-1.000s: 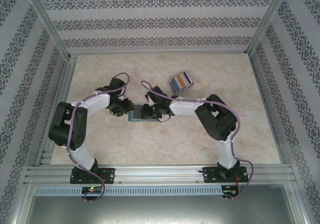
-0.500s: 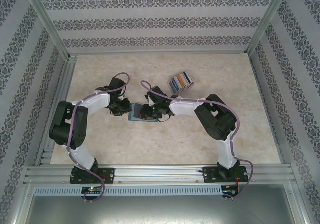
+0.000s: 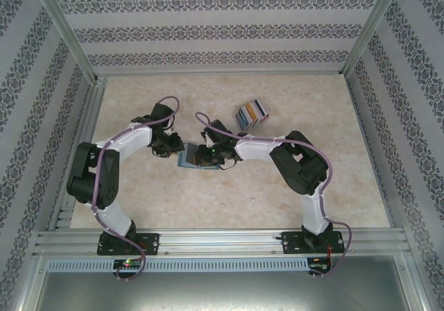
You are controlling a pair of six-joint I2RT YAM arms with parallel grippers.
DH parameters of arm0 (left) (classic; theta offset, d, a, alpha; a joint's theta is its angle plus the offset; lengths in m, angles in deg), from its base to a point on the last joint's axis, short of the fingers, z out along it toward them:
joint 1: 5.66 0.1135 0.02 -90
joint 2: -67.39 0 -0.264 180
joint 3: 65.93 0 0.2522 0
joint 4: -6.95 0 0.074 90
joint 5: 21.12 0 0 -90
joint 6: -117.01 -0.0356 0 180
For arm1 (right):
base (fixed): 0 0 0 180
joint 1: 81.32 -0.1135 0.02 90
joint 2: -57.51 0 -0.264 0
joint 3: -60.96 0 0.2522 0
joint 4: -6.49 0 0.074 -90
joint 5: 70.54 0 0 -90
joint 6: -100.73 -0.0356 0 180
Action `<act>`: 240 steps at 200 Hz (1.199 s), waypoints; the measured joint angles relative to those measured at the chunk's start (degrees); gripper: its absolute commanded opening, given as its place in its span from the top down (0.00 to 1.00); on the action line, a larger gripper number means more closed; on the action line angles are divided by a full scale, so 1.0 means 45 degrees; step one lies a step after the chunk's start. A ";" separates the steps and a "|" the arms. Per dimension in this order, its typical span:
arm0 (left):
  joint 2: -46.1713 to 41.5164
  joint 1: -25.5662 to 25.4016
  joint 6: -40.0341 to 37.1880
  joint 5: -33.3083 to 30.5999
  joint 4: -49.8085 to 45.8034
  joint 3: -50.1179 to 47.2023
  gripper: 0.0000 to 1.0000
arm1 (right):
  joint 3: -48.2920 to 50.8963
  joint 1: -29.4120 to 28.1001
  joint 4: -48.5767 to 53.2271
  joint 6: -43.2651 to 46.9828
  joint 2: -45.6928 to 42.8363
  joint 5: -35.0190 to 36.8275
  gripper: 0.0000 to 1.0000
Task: Put the credit cards into the card holder
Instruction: Insert the credit card into the card slot.
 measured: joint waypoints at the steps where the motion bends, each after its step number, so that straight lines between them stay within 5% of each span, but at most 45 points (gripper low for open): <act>1: -0.0019 0.0000 0.0000 0.0000 -0.0010 0.0019 0.72 | 0.0000 0.0000 0.0000 0.0000 0.0000 0.0000 0.81; 85: -0.1103 0.0112 0.0345 0.1666 -0.0160 0.1311 0.70 | 0.0010 0.0000 -0.0039 0.0000 0.0000 0.0000 0.81; 240: 0.1540 0.0112 0.0330 0.2535 0.0690 0.0801 0.71 | 0.0019 0.0083 -0.0053 0.0000 0.0000 -0.0053 0.81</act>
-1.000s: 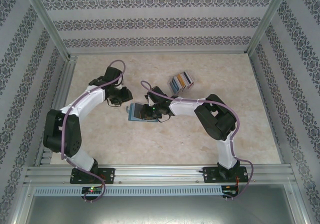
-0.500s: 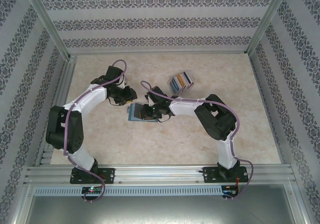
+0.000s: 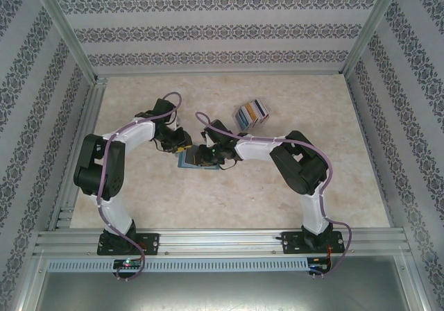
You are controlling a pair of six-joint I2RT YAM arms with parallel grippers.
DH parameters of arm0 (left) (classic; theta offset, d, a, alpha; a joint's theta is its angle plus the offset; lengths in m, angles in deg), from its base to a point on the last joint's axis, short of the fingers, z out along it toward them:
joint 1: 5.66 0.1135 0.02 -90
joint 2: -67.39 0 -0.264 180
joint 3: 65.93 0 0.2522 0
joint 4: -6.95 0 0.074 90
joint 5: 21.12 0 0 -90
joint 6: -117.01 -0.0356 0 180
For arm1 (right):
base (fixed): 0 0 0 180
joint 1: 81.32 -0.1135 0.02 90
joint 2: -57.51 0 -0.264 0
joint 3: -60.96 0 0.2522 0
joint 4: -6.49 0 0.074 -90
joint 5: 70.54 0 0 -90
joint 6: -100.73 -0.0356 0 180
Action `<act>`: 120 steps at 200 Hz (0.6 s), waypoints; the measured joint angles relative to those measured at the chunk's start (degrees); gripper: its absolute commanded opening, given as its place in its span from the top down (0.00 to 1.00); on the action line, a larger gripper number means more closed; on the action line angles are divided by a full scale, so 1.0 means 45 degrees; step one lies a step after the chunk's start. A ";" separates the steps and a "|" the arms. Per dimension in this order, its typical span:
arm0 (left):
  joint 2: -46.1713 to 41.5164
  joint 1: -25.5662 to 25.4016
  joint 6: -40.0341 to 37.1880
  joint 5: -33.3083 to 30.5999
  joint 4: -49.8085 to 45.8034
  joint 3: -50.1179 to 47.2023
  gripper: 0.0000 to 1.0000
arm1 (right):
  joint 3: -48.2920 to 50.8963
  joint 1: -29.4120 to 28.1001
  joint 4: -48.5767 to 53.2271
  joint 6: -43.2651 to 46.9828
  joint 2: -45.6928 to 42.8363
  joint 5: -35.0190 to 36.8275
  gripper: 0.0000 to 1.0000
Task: Put the credit cards into the card holder
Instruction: Insert the credit card into the card slot.
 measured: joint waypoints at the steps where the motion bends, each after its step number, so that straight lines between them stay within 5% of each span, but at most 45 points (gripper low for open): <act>1: 0.0010 -0.0005 0.0000 0.0000 0.0000 0.0000 0.71 | 0.0000 0.0000 0.0005 0.0000 0.0000 0.0000 0.81; 120: 0.0053 0.0000 -0.0384 -0.0680 -0.0097 -0.0019 0.70 | 0.0000 0.0000 0.0005 0.0000 0.0010 -0.0005 0.81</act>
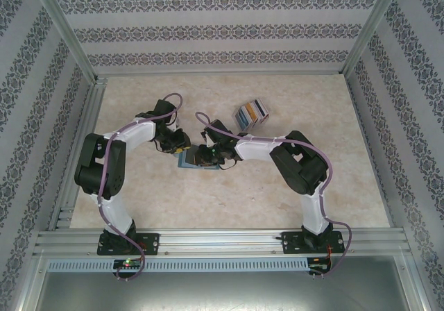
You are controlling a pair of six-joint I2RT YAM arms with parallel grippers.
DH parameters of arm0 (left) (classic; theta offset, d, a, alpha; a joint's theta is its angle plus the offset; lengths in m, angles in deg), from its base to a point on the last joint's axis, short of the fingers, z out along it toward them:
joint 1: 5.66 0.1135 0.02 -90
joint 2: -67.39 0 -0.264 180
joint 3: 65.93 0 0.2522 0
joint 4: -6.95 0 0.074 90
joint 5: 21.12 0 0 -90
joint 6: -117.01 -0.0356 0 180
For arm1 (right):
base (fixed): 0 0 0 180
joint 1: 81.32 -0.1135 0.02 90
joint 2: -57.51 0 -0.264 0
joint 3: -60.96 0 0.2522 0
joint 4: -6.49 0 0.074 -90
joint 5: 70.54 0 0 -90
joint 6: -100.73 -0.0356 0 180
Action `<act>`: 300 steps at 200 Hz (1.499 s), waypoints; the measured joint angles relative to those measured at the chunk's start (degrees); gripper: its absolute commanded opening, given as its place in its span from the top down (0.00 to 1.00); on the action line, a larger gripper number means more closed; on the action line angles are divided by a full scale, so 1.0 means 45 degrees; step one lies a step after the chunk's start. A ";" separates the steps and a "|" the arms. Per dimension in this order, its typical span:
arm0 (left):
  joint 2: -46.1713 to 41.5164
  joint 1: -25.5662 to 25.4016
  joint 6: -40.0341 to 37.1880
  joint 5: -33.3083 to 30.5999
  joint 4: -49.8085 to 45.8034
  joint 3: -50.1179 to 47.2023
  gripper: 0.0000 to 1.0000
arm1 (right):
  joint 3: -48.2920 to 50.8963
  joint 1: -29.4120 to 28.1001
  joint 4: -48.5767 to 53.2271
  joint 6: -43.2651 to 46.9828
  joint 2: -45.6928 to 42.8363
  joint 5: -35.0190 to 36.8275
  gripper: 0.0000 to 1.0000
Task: Put the credit cards into the card holder
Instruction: Insert the credit card into the card slot, then flip the card slot at the card holder.
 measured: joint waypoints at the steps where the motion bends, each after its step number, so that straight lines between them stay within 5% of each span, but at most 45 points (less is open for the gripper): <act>1: 0.0000 0.0000 0.0000 -0.0005 0.0000 0.0000 0.70 | 0.0000 0.0000 0.0000 0.0005 0.0000 0.0005 0.81; 75: 0.0010 -0.0005 0.0126 0.0835 0.0408 -0.0345 0.72 | 0.0000 0.0000 -0.0005 0.0005 0.0010 -0.0005 0.81; 114: 0.0024 -0.0005 0.0369 0.1350 0.0772 -0.0359 0.90 | 0.0000 0.0005 -0.0034 0.0005 0.0015 -0.0049 0.78; 161: 0.0024 -0.0005 0.0287 0.1443 0.0855 -0.0359 0.99 | 0.0097 0.0097 0.0010 0.0000 -0.0170 -0.0053 0.73; 244: -0.0083 -0.0015 0.0126 0.1161 0.0826 -0.0355 0.93 | 0.2161 0.1613 0.0146 0.0039 -0.2977 0.0393 0.73; 300: -0.0102 -0.0457 -0.0204 0.0321 0.0121 0.0126 0.84 | 0.2744 0.1880 0.0039 0.0044 -0.1957 0.0568 0.75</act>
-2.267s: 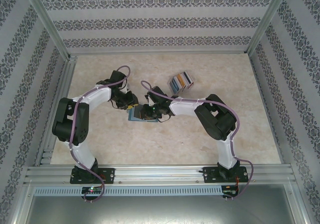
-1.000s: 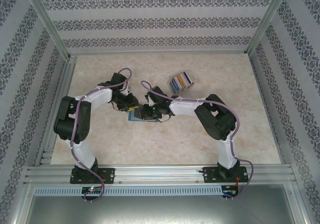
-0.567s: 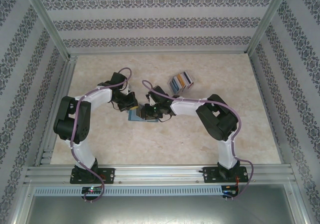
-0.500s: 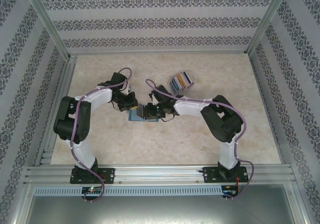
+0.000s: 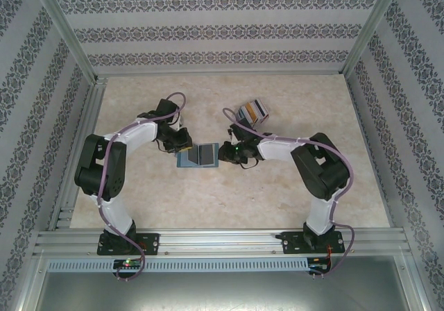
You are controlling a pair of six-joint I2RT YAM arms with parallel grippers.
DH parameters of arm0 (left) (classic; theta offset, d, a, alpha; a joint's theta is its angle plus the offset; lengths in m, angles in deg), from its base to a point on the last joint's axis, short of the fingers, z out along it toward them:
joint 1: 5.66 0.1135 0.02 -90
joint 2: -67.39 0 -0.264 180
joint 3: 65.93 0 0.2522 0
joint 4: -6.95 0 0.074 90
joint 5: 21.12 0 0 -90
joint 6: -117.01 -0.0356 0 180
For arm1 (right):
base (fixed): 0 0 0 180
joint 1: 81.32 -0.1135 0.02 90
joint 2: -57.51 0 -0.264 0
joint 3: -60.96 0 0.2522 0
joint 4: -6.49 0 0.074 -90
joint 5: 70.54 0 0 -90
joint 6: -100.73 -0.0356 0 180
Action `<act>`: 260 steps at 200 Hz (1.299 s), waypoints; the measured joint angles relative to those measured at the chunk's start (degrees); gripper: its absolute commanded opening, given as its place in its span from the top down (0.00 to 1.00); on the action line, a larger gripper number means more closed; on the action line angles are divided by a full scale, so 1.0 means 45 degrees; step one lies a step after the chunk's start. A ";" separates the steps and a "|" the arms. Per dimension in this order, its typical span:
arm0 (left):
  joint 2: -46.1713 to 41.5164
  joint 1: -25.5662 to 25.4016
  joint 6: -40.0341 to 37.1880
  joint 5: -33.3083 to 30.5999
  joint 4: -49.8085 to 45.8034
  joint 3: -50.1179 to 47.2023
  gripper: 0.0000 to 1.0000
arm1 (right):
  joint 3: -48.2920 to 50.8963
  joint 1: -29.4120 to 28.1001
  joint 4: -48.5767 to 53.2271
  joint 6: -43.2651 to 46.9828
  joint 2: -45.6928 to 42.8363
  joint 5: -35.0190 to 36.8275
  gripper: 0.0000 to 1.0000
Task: Put the credit cards into the card holder
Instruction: Flip the card slot at the card holder.
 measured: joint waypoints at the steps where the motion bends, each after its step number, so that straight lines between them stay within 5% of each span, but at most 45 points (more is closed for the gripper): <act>1: 0.0000 -0.0015 -0.0015 -0.0029 -0.0029 0.0010 0.83 | -0.0005 -0.0019 -0.0019 0.0000 0.0053 0.0019 0.75; 173: 0.0039 -0.1515 0.0408 -0.0121 -0.0427 0.1214 0.74 | -0.0758 -0.0277 -0.0097 0.0058 0.0593 -0.0039 0.75; 260: 0.0039 -0.1530 0.0719 -0.0078 -0.0248 0.1307 0.73 | -0.0272 0.1248 0.1205 0.1107 -0.1807 0.0160 0.75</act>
